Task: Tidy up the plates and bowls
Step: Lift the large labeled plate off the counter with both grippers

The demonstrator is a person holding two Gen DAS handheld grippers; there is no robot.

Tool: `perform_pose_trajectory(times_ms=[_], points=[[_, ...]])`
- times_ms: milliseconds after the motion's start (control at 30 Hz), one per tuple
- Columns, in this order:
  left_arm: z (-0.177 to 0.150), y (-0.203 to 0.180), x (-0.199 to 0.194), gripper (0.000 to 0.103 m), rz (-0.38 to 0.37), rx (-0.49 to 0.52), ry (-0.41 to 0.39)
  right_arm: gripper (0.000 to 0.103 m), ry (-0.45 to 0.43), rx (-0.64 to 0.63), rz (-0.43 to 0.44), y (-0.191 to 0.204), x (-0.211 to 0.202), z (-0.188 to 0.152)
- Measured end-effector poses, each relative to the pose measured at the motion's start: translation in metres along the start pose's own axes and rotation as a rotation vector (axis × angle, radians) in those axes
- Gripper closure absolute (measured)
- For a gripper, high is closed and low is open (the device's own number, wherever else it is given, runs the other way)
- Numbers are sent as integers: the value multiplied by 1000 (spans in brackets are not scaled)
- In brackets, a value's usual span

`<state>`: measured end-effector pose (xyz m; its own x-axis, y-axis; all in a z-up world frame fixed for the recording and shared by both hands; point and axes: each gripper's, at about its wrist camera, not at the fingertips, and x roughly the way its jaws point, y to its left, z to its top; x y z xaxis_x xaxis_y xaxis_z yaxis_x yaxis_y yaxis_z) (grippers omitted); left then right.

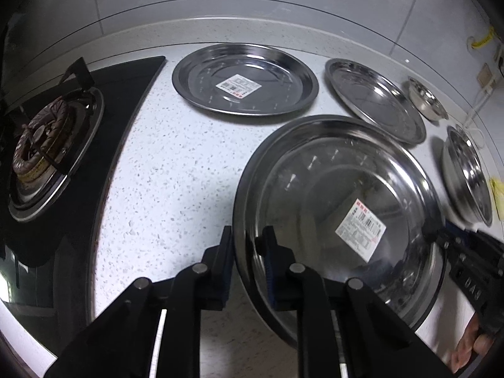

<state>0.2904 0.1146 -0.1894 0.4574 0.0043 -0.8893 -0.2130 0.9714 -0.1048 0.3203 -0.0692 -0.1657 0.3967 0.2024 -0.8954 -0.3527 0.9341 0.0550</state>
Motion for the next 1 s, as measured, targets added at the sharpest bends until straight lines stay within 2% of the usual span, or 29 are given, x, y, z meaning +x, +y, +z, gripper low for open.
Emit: perform_pose_trajectory(times_ms=[300, 533, 800, 1000], points=[[11, 16, -47, 87, -126, 80, -8, 89, -22, 42, -56, 19, -43, 12], [-5, 21, -108, 87, -251, 125, -39, 89, -59, 83, -97, 27, -103, 7], [-37, 19, -157, 86, -304, 161, -80, 89, -98, 82, -76, 30, -157, -24], [-77, 7, -145, 86, -300, 138, -31, 89, -70, 45, -46, 17, -155, -58]])
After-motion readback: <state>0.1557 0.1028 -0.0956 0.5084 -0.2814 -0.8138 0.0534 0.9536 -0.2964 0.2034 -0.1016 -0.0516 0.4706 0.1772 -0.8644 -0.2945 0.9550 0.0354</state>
